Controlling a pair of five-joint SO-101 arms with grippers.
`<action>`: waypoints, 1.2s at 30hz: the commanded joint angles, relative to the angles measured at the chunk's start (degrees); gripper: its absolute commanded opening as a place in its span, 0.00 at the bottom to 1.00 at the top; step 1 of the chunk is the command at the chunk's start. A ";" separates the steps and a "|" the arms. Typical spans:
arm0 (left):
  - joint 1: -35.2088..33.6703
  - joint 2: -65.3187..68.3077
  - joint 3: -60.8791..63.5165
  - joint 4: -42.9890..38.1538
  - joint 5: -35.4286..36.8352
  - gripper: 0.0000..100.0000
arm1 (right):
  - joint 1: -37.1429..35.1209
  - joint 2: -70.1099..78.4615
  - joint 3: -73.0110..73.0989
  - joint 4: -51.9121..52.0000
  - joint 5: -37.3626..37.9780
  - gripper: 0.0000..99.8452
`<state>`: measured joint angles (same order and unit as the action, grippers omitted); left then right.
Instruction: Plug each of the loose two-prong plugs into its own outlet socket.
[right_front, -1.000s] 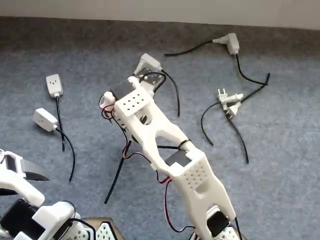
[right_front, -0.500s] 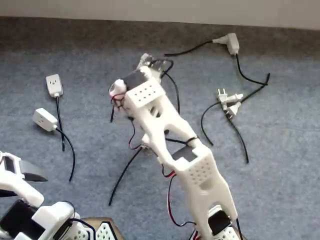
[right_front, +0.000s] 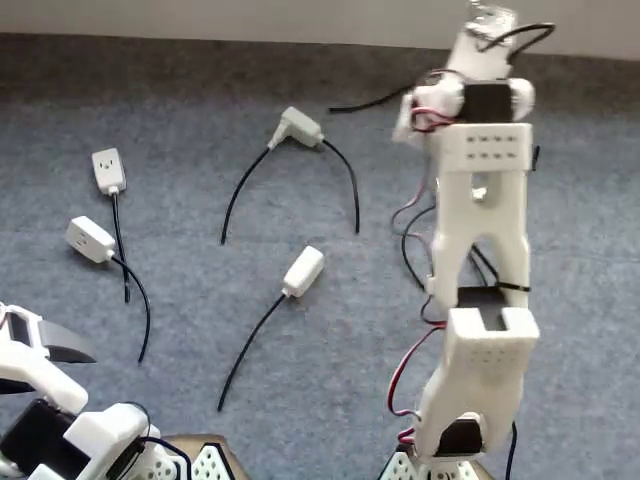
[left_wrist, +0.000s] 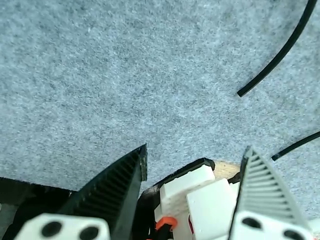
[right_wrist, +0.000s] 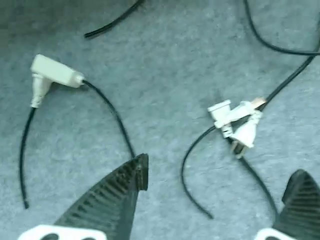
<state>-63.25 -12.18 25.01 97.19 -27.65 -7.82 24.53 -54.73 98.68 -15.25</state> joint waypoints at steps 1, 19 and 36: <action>-0.31 -1.98 -0.22 -0.35 0.00 0.30 | 4.35 -3.56 4.26 2.24 13.45 0.40; -0.40 -1.89 -0.13 0.00 0.09 0.30 | 7.43 -2.15 40.92 -33.71 17.67 0.40; -0.31 -1.71 -0.22 -0.44 0.09 0.30 | 11.82 28.35 5.93 -24.48 17.67 0.07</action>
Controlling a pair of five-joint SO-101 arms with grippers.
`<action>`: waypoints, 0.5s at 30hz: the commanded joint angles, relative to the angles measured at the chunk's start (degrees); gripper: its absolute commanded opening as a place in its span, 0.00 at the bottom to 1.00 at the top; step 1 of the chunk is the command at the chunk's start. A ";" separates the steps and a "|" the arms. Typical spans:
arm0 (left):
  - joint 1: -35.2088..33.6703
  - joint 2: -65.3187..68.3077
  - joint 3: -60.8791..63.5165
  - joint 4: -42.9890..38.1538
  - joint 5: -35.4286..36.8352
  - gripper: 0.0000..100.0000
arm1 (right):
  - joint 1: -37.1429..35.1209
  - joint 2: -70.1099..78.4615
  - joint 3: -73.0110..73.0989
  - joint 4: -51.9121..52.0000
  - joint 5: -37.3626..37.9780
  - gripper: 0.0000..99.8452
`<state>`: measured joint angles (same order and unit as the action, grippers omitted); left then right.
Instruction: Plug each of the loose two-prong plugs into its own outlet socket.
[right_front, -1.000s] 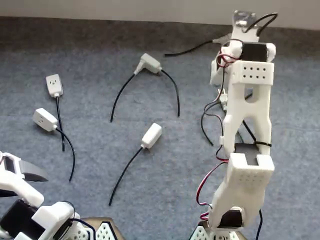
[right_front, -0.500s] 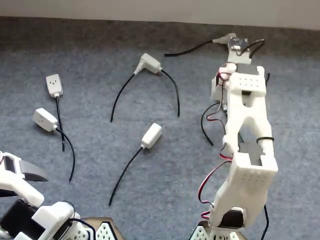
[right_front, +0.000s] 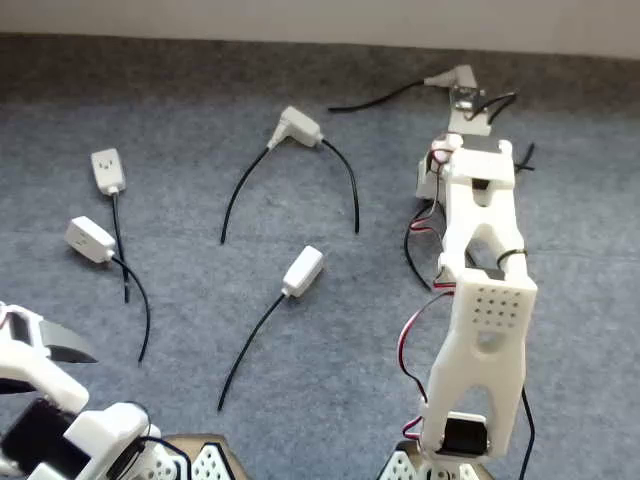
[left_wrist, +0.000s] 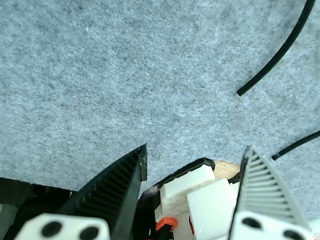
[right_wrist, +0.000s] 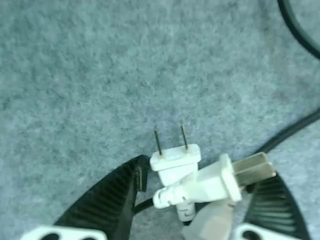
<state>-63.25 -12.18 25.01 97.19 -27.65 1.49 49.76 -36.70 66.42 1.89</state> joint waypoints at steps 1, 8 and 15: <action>-0.31 -1.71 -0.22 -0.44 0.09 0.30 | 2.51 4.09 -14.81 10.24 0.70 0.05; -0.31 -1.71 -0.22 -0.44 0.09 0.30 | 0.40 6.99 -34.33 27.12 0.62 0.05; -0.31 -1.71 -0.22 -0.44 0.09 0.30 | -4.88 6.99 -53.93 34.77 0.62 0.05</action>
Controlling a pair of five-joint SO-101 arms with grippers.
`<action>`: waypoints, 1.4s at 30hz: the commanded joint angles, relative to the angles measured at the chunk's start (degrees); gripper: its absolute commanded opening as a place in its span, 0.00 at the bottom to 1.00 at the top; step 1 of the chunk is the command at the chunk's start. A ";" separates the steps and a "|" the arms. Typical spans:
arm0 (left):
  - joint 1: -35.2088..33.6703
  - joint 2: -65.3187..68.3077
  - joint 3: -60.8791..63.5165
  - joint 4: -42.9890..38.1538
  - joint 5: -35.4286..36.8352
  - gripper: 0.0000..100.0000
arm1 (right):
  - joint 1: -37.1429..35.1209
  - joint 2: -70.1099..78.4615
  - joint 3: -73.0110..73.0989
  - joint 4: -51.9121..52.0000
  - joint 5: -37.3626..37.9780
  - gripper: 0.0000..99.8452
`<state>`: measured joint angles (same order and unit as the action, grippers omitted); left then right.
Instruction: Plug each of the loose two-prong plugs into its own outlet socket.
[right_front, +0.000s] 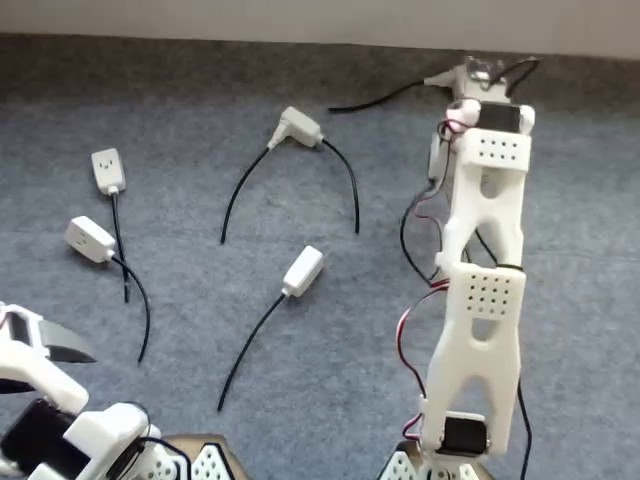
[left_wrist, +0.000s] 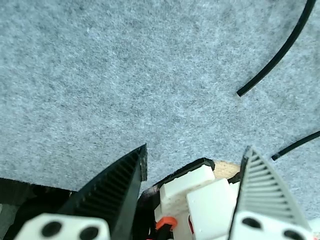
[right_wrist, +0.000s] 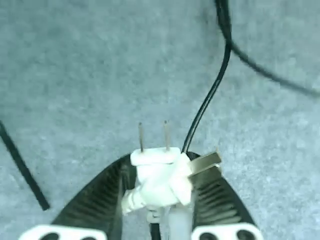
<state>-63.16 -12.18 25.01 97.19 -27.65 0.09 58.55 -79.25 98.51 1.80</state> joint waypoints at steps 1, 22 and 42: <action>-0.40 -1.71 -0.22 -0.44 0.09 0.30 | -4.44 -1.80 -12.70 2.68 0.79 0.05; -8.92 -1.63 -0.84 -8.62 0.00 0.30 | -44.97 -9.54 -7.87 -10.24 0.70 0.05; -13.32 -1.63 -0.66 -15.91 0.00 0.30 | -52.35 -10.24 5.49 -35.82 -7.82 0.36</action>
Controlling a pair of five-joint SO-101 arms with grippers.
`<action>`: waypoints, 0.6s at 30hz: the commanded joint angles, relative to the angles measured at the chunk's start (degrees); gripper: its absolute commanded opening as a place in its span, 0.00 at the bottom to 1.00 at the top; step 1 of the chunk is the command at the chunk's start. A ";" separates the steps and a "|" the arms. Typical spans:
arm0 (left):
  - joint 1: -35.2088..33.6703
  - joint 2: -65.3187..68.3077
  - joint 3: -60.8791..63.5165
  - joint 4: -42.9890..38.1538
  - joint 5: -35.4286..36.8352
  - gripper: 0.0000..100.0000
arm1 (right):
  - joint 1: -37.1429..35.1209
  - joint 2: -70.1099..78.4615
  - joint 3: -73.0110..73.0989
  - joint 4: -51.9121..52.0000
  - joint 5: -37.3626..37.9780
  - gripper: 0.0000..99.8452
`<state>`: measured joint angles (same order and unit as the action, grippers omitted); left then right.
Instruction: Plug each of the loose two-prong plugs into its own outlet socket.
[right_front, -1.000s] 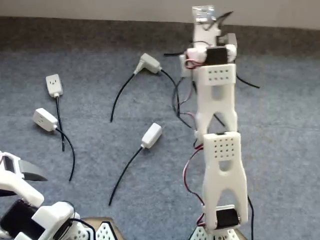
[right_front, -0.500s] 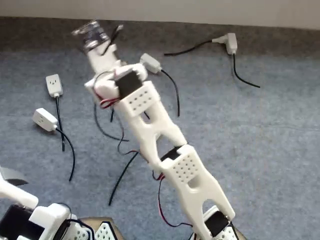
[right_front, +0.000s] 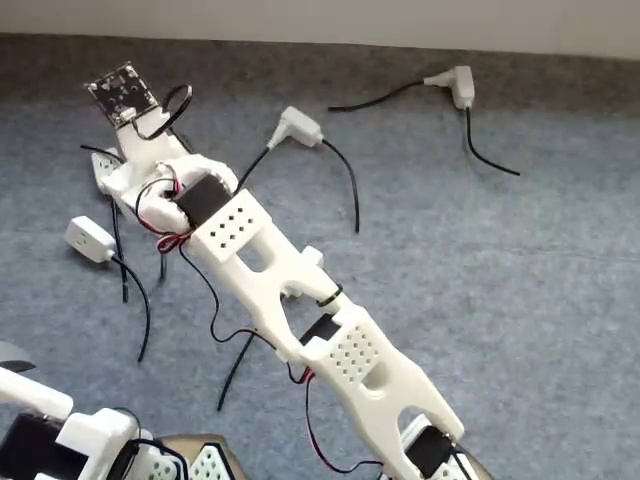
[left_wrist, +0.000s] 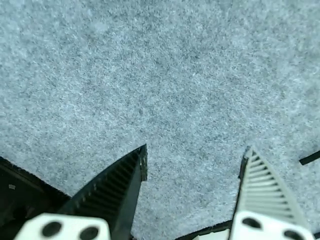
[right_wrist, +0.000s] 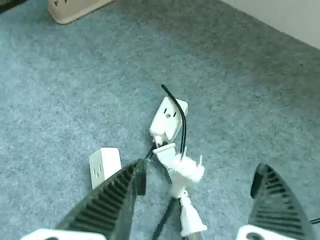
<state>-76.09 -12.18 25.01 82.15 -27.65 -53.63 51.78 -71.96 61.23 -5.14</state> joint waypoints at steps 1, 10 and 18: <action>-0.22 -1.63 -0.66 -0.88 0.00 0.30 | 1.80 -3.74 -3.38 3.21 -0.88 0.36; 6.02 -1.63 -1.71 0.09 0.44 0.30 | 8.13 -12.53 -23.25 23.16 -0.88 0.36; 19.47 -1.63 -17.80 9.41 8.97 0.30 | 27.38 -17.80 -26.07 40.04 -0.97 0.36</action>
<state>-61.93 -12.18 14.73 89.71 -21.05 -37.89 37.98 -94.73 94.81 -5.41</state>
